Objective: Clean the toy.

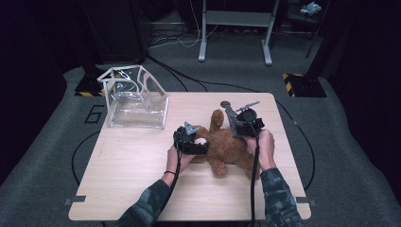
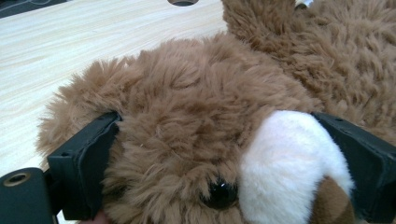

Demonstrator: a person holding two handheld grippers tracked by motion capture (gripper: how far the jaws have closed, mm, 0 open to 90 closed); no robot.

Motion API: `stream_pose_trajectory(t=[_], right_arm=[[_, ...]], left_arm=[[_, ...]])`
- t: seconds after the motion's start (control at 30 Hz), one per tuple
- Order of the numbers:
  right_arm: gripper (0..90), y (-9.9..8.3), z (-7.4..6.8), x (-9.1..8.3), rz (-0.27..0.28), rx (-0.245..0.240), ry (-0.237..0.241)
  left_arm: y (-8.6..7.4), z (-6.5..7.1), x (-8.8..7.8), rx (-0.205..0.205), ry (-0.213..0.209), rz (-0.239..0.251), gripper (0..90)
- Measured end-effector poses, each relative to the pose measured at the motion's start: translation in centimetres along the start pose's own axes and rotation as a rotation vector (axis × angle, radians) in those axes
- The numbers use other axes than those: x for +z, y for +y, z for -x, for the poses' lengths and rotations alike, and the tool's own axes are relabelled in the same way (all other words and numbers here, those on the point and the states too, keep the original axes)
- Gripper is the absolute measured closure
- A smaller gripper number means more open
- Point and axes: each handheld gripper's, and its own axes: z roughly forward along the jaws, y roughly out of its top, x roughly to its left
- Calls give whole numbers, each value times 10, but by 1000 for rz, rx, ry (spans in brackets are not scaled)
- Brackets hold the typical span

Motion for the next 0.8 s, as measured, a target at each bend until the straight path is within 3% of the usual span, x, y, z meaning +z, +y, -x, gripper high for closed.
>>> stream_pose_trajectory(t=[0.3, 0.43, 0.5, 0.63, 0.7, 0.8], right_arm=[[763, -24, 38, 6, -63, 77, -115], [762, -29, 46, 1, -74, 86, -161], [762, -34, 53, -10, -42, 113, -170], [762, -37, 53, -24, 7, 127, -135], [760, -36, 44, -38, 67, 117, -83], [759, -31, 26, -47, 102, 89, -36]], left_arm=[[1, -1, 0, 0, -4, -4, 68], [1, -1, 0, -2, -4, -5, 68], [1, -1, 0, -3, -5, -6, 68], [0, -1, 0, -3, -5, -8, 67], [0, -1, 0, -4, -4, -8, 68], [0, -1, 0, -12, -5, -6, 68]])
